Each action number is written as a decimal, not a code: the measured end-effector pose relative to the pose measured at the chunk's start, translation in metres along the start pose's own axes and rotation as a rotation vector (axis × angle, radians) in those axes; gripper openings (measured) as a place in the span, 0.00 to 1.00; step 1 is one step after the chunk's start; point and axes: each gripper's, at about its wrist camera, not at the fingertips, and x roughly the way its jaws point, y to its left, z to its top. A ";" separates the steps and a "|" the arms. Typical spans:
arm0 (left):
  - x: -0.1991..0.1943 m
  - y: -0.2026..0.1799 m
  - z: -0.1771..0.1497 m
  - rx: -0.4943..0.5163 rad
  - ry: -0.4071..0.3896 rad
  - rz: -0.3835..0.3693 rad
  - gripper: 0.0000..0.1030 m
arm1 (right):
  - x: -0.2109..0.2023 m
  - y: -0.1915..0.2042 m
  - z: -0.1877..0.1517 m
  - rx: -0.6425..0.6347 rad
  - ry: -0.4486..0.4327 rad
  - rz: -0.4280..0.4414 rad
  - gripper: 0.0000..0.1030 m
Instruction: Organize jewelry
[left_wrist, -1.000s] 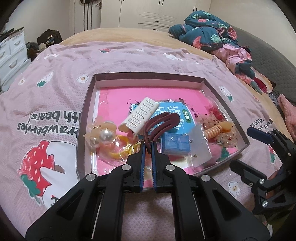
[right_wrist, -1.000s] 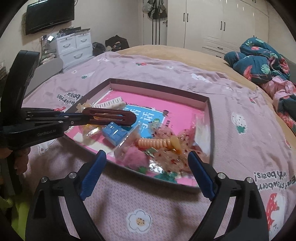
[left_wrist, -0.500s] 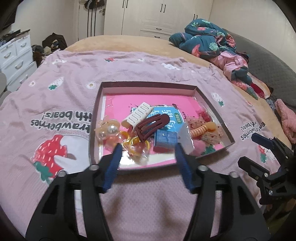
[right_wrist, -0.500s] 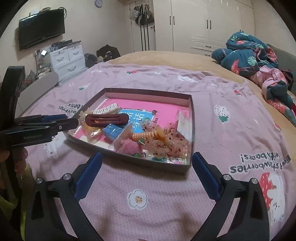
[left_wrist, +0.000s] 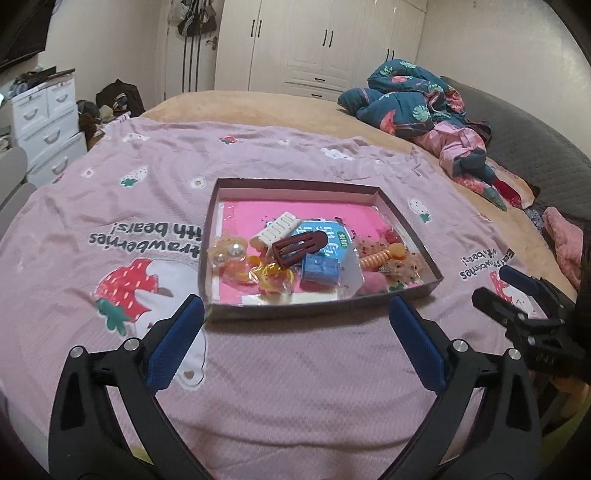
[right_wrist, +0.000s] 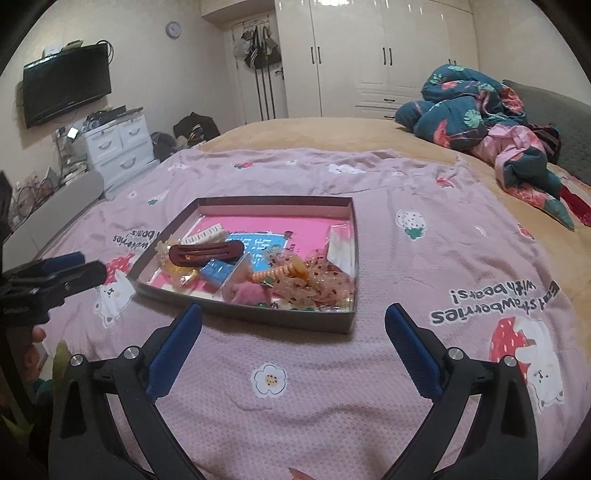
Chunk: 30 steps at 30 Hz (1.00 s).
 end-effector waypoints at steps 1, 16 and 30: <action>-0.003 0.000 -0.002 -0.001 -0.002 0.003 0.91 | -0.001 0.000 0.000 0.003 -0.002 -0.001 0.96; -0.022 0.005 -0.037 -0.027 -0.010 0.016 0.91 | -0.013 0.013 -0.028 -0.005 0.003 0.004 0.96; -0.025 0.006 -0.044 -0.039 -0.014 0.028 0.91 | -0.021 0.025 -0.043 0.000 -0.007 0.023 0.96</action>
